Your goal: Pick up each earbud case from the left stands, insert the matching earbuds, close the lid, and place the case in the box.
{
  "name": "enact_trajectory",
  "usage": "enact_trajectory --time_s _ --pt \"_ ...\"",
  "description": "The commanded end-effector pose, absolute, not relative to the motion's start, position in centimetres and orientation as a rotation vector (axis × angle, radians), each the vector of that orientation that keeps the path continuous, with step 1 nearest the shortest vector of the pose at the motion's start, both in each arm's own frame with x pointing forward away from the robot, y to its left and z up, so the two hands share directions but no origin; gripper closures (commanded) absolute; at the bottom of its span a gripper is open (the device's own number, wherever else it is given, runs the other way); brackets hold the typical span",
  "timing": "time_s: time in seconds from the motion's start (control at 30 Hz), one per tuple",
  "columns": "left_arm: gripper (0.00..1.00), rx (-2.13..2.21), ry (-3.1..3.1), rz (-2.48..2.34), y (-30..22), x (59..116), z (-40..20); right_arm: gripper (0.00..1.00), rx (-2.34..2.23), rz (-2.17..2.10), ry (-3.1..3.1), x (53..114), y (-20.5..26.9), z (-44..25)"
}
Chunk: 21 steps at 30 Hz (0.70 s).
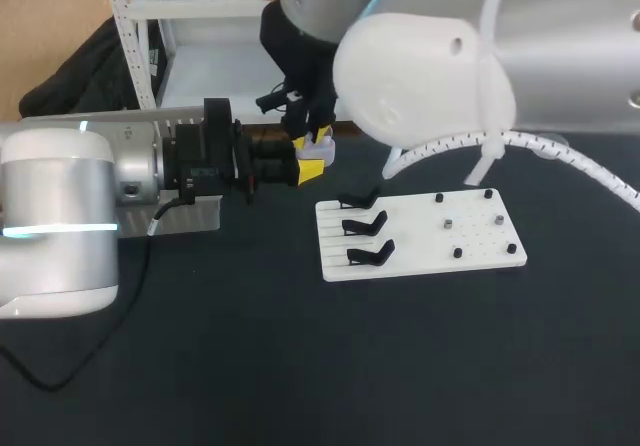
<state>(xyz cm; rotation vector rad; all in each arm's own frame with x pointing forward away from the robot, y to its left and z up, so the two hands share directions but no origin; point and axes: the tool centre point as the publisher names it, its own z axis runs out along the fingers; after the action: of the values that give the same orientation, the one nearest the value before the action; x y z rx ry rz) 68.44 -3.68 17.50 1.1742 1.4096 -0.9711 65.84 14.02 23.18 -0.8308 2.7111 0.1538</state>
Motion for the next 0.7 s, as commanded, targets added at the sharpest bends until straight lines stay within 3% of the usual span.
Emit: enact_trajectory --time_s 0.03,0.7 --pt "1.00 1.170 1.408 -0.969 -3.71 68.38 17.41 1.00 -0.840 0.151 2.721 66.33 14.31 23.12" --pt "1.00 1.170 1.408 -0.969 -3.71 68.38 17.41 1.00 -1.111 0.173 2.648 66.42 13.85 23.29"
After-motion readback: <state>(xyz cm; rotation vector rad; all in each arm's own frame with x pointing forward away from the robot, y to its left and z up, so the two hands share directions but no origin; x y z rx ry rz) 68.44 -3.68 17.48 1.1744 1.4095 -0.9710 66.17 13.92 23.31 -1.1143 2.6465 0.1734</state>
